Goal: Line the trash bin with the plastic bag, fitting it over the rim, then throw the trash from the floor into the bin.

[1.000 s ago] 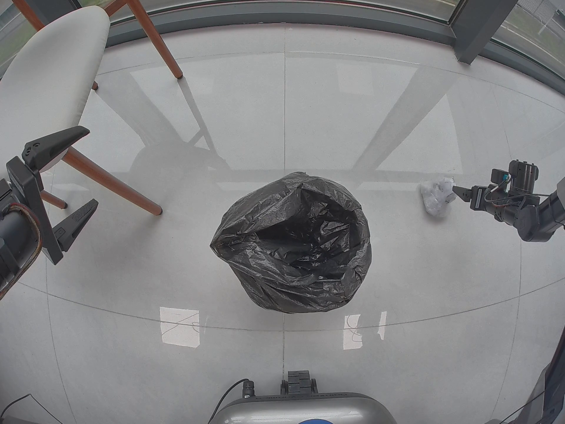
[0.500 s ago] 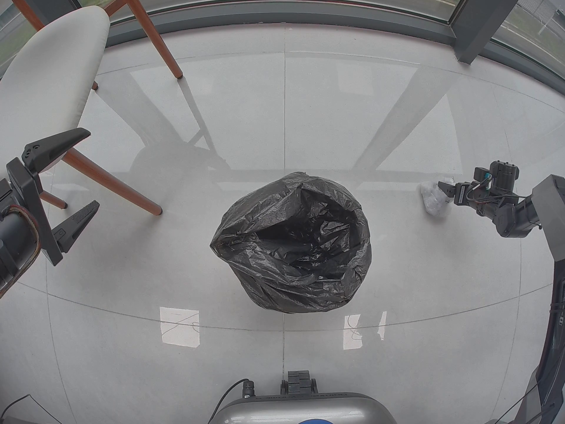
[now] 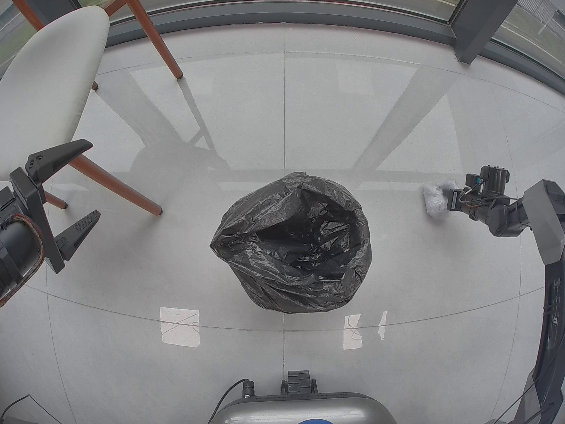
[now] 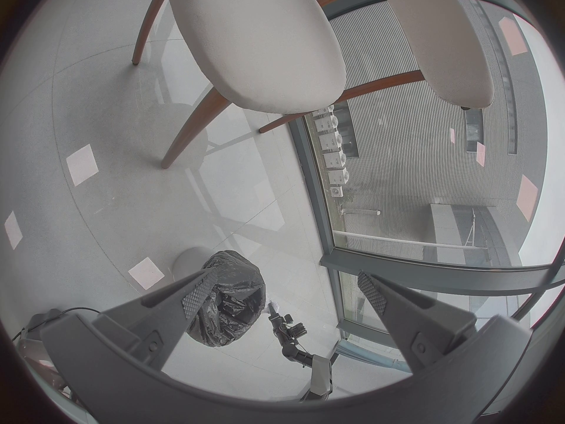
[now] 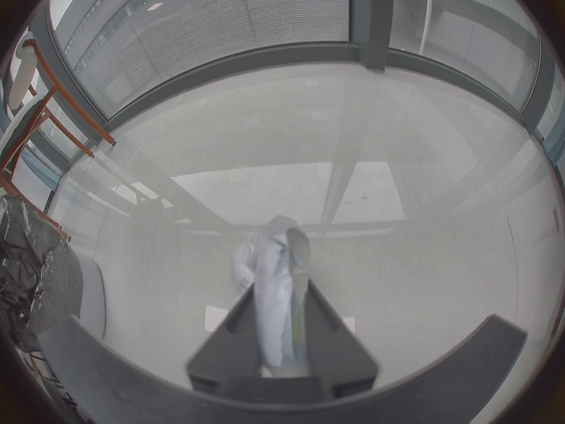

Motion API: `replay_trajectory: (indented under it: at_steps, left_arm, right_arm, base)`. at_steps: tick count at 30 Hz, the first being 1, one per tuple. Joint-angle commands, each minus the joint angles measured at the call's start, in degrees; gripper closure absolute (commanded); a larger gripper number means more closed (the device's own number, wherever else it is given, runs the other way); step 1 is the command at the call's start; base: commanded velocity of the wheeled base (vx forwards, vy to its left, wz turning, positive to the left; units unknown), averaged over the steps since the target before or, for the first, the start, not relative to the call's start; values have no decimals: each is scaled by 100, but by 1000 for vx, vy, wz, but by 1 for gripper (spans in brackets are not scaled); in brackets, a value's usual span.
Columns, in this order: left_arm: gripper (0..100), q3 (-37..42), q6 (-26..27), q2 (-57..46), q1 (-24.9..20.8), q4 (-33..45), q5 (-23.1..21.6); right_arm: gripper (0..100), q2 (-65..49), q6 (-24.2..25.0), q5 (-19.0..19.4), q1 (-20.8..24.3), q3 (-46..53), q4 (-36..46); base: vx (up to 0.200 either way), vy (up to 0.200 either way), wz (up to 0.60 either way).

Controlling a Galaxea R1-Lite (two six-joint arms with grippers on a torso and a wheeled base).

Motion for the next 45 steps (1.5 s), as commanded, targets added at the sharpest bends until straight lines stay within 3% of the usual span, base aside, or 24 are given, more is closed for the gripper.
replay_trajectory:
  at_steps: [1, 4, 5, 9, 13, 24, 30, 36, 37, 40, 45]
  left_arm:
    - [0, 19, 60, -8, 15, -9, 3]
    - [0, 72, 157, -17, 15, 8, 3]
    - [0, 212, 271, -25, 15, 52, 21]
    - [0, 581, 851, -148, 15, 298, 12]
    - [0, 590, 974, -157, 15, 316, 21]
    - [0, 564, 992, -236, 15, 334, 47]
    - [0, 564, 1273, -219, 6, 360, 21]
    - [0, 502, 1712, -157, 6, 430, -6]
    - [0, 493, 1721, -113, 15, 430, -6]
    - [0, 432, 1721, -87, 15, 430, 3]
    - [0, 423, 1721, -113, 6, 430, 3]
  right_arm:
    - [100, -1519, 92, 144, 53, -278, 973]
    - [100, -2354, 268, 373, 256, -252, 1720]
    - [100, -3083, 549, 566, 598, -270, 2581]
    - [100, -4612, 1129, 610, 1715, -234, 4972]
    - [100, -5421, 1147, 549, 3007, 275, 6308]
    - [100, -4771, 1287, -304, 4430, 1066, 5455]
    - [100, -4164, 1278, -444, 4773, 1269, 5376]
    - [100, -3593, 1270, -559, 4879, 1251, 4735]
    - [0, -3523, 1287, -629, 4852, 1216, 4576]
    - [0, -3514, 1278, -954, 4764, 1233, 4163]
    - [0, -3927, 1287, -1033, 4360, 1242, 4128]
  base:
    - [0, 0, 0]
    - [0, 0, 0]
    - [0, 0, 0]
    - [0, 0, 0]
    - [0, 0, 0]
    - [0, 0, 0]
    - [0, 0, 0]
    - [0, 0, 0]
    - [0, 0, 0]
    - [0, 0, 0]
    - [0, 0, 0]
